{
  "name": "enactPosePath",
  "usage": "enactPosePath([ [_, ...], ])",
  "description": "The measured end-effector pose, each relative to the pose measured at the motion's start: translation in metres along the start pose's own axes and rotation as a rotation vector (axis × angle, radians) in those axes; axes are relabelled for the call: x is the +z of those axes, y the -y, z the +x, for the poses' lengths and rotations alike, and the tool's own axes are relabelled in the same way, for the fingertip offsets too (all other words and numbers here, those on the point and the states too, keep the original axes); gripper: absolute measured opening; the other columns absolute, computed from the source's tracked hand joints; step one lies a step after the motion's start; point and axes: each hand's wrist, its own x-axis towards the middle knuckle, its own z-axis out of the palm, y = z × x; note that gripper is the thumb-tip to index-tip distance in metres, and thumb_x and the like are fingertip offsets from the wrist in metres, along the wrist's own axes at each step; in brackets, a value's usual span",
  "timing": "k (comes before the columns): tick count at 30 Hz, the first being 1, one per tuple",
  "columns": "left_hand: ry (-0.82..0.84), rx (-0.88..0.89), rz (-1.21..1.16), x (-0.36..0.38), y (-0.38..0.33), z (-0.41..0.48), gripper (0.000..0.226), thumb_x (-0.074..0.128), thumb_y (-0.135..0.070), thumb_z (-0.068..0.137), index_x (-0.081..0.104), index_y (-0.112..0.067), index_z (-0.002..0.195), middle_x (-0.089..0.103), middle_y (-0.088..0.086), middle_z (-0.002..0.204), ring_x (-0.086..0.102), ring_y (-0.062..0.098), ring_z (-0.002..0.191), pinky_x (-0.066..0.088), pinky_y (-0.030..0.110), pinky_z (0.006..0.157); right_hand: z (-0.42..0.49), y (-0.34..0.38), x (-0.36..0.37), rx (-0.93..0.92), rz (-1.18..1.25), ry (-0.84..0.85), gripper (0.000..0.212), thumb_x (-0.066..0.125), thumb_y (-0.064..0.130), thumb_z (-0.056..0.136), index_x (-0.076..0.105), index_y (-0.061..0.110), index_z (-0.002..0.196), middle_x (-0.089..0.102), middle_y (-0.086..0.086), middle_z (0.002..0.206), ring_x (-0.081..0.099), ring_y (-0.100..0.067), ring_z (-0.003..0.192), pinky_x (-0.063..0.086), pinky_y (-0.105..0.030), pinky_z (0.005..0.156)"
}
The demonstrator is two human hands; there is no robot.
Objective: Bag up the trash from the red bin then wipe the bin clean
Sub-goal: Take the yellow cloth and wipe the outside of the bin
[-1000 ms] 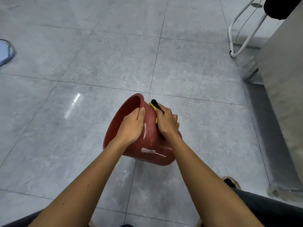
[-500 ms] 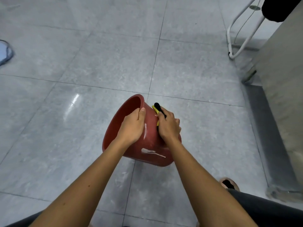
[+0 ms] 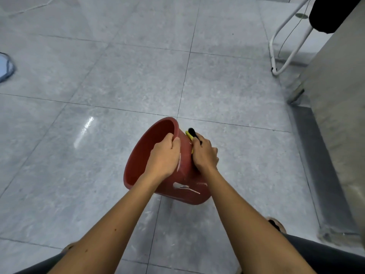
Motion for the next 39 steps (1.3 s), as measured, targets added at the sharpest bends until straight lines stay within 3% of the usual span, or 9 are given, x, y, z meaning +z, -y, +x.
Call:
enactPosePath([
  [5,-0.043,0.089,-0.011,0.002,-0.001,0.003,0.018,0.033,-0.022,0.091,0.043,-0.031,0.102,0.065,-0.01,0.089,0.063,0.012,0.079,0.049,0.034,0.071,-0.025,-0.021,0.009,0.467,0.163,-0.155,0.046,0.021,0.048,0.097,0.036,0.044,0.141,0.034,0.005,0.148,0.03,-0.032,0.127,0.029,-0.052,0.105],
  [12,-0.05,0.186,-0.082,-0.004,0.005,0.005,0.027,0.038,-0.033,0.093,0.046,-0.036,0.119,0.068,-0.02,0.091,0.065,-0.002,0.079,0.047,0.018,0.067,-0.024,0.015,0.01,-0.033,0.108,-0.077,0.041,0.025,0.05,0.093,0.034,0.063,0.131,0.039,0.017,0.142,0.035,-0.022,0.119,0.031,-0.042,0.103],
  [15,-0.007,0.25,0.112,-0.021,0.029,-0.009,0.043,0.03,-0.048,0.094,0.031,-0.04,0.136,0.06,-0.018,0.12,0.06,0.003,0.099,0.049,0.024,0.077,-0.004,-0.004,0.002,0.137,0.036,-0.045,0.044,0.026,0.04,0.096,0.043,0.054,0.134,0.046,0.006,0.139,0.035,-0.028,0.123,0.032,-0.045,0.104],
  [18,-0.108,0.236,0.251,-0.033,0.057,-0.033,0.052,0.017,-0.057,0.095,0.029,-0.041,0.144,0.065,-0.003,0.106,0.062,0.017,0.087,0.055,0.036,0.079,-0.002,-0.015,0.002,0.323,-0.049,0.022,0.044,0.024,0.037,0.097,0.047,0.044,0.134,0.045,-0.002,0.137,0.032,-0.033,0.124,0.031,-0.047,0.104],
  [23,-0.13,0.207,0.174,-0.028,0.044,-0.014,0.047,0.023,-0.049,0.099,0.027,-0.045,0.145,0.051,-0.016,0.059,0.051,0.0,0.051,0.039,0.013,0.05,-0.006,0.041,0.019,-0.032,0.003,0.067,0.047,0.024,0.039,0.092,0.038,0.055,0.135,0.04,0.008,0.142,0.033,-0.028,0.121,0.029,-0.038,0.092],
  [27,-0.005,0.212,0.159,-0.018,0.028,0.004,0.047,0.02,-0.046,0.098,0.016,-0.052,0.144,0.07,0.0,0.091,0.065,0.016,0.072,0.055,0.039,0.066,-0.01,0.04,0.021,-0.274,0.06,-0.021,0.044,0.023,0.049,0.093,0.029,0.066,0.133,0.041,0.017,0.142,0.033,-0.015,0.111,0.025,-0.034,0.092],
  [30,0.002,0.181,0.146,-0.017,0.027,0.012,0.05,0.02,-0.042,0.09,0.029,-0.043,0.139,0.066,-0.003,0.086,0.061,0.01,0.068,0.049,0.033,0.06,-0.002,-0.006,0.01,-0.083,0.028,-0.078,0.045,0.022,0.044,0.095,0.034,0.066,0.132,0.041,0.016,0.143,0.035,-0.019,0.119,0.028,-0.036,0.098],
  [34,0.001,0.164,0.123,-0.019,0.036,0.011,0.016,0.024,-0.041,0.095,0.032,-0.039,0.108,0.06,-0.014,0.081,0.062,0.011,0.07,0.043,0.027,0.053,-0.003,-0.021,0.006,0.255,0.053,-0.09,0.046,0.023,0.037,0.098,0.039,0.055,0.137,0.036,0.01,0.148,0.032,-0.027,0.124,0.028,-0.045,0.108],
  [39,0.032,0.139,0.113,-0.017,0.026,0.004,0.042,0.021,-0.061,0.094,0.027,-0.058,0.135,0.07,-0.006,0.104,0.066,0.021,0.092,0.052,0.04,0.083,-0.064,-0.002,0.042,-0.085,-0.054,-0.35,0.048,0.031,0.043,0.098,0.022,0.053,0.144,0.027,0.007,0.152,0.037,-0.025,0.116,0.03,-0.036,0.094],
])
